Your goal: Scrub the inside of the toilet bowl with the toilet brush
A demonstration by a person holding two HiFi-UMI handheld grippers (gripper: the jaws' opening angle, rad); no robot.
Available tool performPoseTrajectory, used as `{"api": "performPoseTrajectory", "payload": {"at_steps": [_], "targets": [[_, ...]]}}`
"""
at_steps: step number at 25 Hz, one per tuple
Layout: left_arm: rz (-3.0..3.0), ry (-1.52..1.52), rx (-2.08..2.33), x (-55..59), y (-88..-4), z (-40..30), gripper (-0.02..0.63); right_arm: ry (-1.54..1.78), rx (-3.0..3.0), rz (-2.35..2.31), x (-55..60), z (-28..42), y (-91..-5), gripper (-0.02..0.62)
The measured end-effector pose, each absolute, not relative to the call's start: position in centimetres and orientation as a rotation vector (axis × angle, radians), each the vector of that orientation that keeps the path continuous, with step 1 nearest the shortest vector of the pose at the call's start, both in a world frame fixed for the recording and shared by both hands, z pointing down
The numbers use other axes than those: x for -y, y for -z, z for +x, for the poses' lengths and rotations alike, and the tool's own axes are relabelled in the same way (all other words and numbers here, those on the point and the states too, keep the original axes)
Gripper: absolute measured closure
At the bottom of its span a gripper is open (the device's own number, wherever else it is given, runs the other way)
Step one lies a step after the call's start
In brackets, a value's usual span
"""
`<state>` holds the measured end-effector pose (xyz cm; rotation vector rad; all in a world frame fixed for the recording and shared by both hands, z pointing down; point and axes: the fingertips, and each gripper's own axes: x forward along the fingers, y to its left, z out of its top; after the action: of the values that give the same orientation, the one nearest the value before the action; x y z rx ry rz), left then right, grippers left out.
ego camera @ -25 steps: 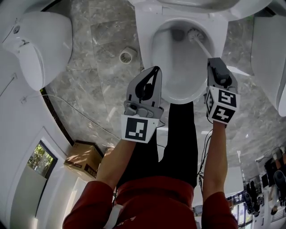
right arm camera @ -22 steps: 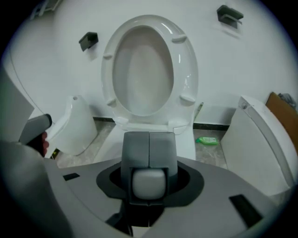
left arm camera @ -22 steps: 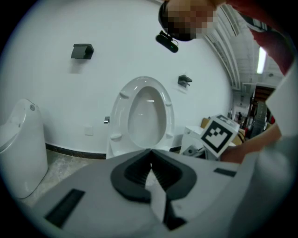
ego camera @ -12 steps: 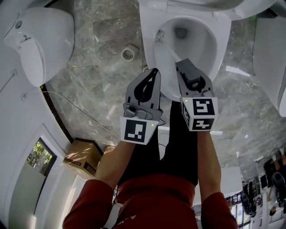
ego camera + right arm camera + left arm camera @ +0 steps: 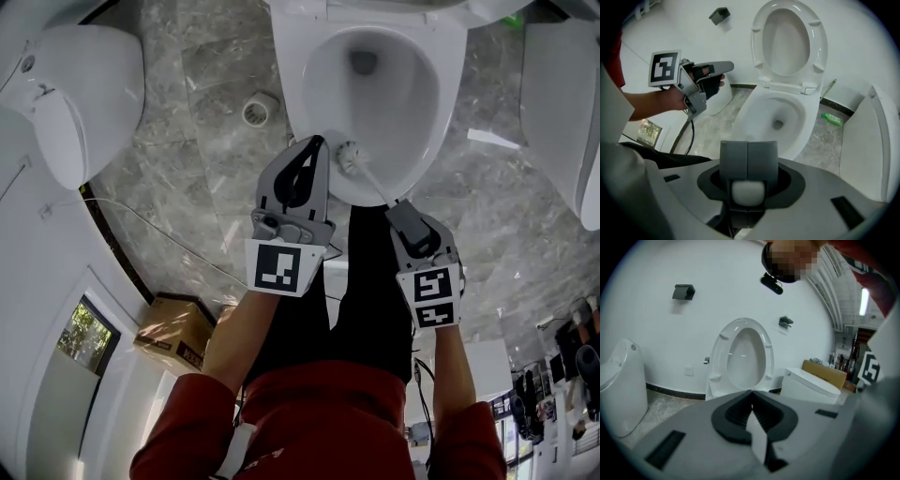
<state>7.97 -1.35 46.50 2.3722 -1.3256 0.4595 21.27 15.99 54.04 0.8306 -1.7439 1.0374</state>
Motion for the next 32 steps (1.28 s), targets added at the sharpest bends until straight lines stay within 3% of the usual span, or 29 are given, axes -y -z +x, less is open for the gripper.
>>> {"api": "performPoseTrajectory", "payload": {"at_steps": [8,14,23,28,32], "targets": [[2.398,-0.458,1.299,1.4,-46.1,9.6,0.606,-0.834,1.58,0.999,-12.6,29.3,-53.1,0.439],[2.405,-0.452,1.311,1.5,-45.8,9.3,0.606,-0.684,1.596,1.202,-3.0,30.5,-53.5,0.439],[2.375,-0.466,1.361,1.4,-45.4,6.5,0.606,-0.762,1.883,1.282,5.7,19.5,-53.4,0.439],[2.344,-0.454,1.414,1.7,-45.2,4.6,0.606,-0.779,1.977,1.042,0.5,13.6,-53.4,0.439],[2.336,-0.447,1.429,1.8,-45.3,4.4,0.606,-0.826,1.932,0.816,-7.7,14.8,-54.3,0.439]]}}
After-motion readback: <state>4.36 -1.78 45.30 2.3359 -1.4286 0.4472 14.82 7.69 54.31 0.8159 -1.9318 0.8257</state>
